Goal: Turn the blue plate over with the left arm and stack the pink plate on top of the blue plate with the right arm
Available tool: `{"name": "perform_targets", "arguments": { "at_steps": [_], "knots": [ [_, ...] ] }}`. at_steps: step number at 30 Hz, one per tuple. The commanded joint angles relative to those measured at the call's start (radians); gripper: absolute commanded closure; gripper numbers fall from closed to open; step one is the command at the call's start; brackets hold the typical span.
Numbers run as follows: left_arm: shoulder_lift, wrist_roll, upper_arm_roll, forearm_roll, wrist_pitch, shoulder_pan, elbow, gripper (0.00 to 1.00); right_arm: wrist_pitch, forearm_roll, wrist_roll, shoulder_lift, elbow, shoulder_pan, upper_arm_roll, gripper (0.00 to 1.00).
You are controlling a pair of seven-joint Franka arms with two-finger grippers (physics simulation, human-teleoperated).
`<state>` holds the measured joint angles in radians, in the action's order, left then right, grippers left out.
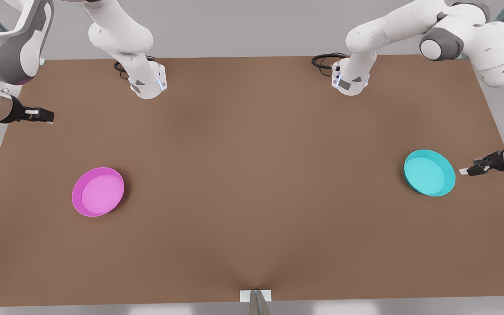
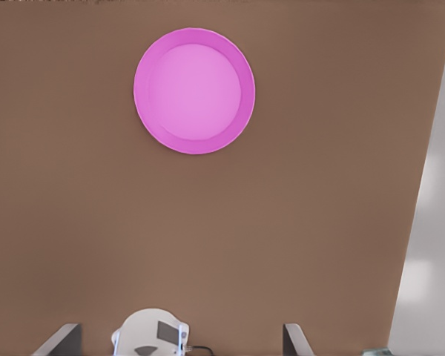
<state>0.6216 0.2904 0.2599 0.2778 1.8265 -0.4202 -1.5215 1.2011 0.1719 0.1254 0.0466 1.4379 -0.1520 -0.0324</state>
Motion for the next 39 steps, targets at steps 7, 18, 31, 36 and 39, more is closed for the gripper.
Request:
{"name": "perform_targets", "arguments": {
  "at_steps": [7, 18, 31, 36, 39],
  "knots": [
    [0.076, 0.693, 0.033, 0.084, 0.169, -0.017, -0.065, 0.0, 0.031, 0.0, 0.014, -0.005, 0.009, -0.006, 0.0, 0.0],
    [0.105, 0.688, 0.035, 0.086, 0.146, -0.018, -0.088, 0.27, 0.026, -0.002, 0.013, 0.009, -0.002, -0.001, 0.0, 0.0],
    [0.138, 0.658, 0.035, 0.093, 0.146, -0.02, -0.08, 0.4, 0.025, -0.002, 0.014, 0.013, -0.001, -0.005, 0.0, 0.0],
    [0.153, 0.656, 0.035, 0.106, 0.148, -0.02, -0.075, 0.52, 0.023, -0.002, 0.016, 0.013, -0.001, -0.003, 0.0, 0.0],
    [0.153, 0.656, 0.035, 0.106, 0.148, -0.02, -0.075, 0.58, 0.021, -0.002, 0.016, 0.016, -0.002, -0.001, 0.0, 0.0]
  ]
}}
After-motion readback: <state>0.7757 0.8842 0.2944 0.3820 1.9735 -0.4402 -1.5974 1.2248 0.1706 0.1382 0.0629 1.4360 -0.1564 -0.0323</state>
